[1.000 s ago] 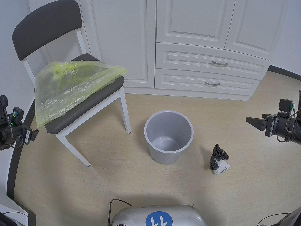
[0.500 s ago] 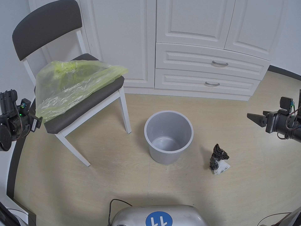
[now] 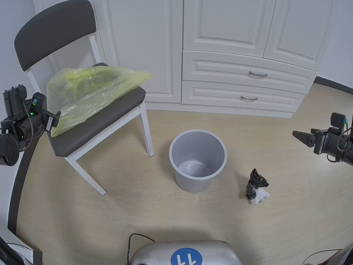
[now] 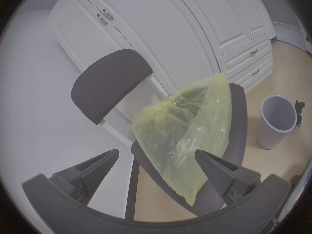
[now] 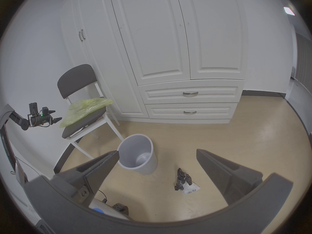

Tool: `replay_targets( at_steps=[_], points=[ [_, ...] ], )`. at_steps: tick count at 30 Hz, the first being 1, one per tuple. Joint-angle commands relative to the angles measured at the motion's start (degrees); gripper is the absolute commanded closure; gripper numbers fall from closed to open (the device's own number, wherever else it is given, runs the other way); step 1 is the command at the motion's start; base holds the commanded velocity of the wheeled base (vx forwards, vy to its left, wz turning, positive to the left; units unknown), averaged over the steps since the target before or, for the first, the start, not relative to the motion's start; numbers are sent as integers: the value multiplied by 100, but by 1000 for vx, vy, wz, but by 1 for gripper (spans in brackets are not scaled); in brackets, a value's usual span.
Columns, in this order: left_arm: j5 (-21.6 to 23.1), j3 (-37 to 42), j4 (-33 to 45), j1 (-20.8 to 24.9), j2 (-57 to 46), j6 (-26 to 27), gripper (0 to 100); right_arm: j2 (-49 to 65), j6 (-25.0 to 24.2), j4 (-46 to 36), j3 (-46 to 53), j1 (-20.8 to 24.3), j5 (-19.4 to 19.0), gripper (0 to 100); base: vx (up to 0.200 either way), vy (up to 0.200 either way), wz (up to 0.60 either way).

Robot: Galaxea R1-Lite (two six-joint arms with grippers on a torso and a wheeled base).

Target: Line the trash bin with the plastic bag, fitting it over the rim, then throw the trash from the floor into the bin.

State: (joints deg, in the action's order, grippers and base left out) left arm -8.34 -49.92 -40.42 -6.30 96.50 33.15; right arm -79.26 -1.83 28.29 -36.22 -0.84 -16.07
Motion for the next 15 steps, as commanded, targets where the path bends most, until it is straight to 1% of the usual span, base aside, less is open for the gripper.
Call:
replay_targets(
  at_steps=[1,4,10,12,15],
  points=[
    [-19,255,-18,270,-228,-19,0,-1,-2,1,-8,-4,-10,0,0,0,0],
    [-124,483,-18,279,-202,-19,0,7,-2,1,1,-4,-19,0,0,0,0],
    [-98,765,131,200,-422,43,0,16,-2,1,10,-65,-46,0,0,0,0],
    [-80,861,439,200,-624,69,0,-1,7,1,18,-74,-151,0,0,0,0],
    [-98,835,975,200,-782,69,0,-1,16,1,27,-74,-169,0,0,0,0]
  ],
)
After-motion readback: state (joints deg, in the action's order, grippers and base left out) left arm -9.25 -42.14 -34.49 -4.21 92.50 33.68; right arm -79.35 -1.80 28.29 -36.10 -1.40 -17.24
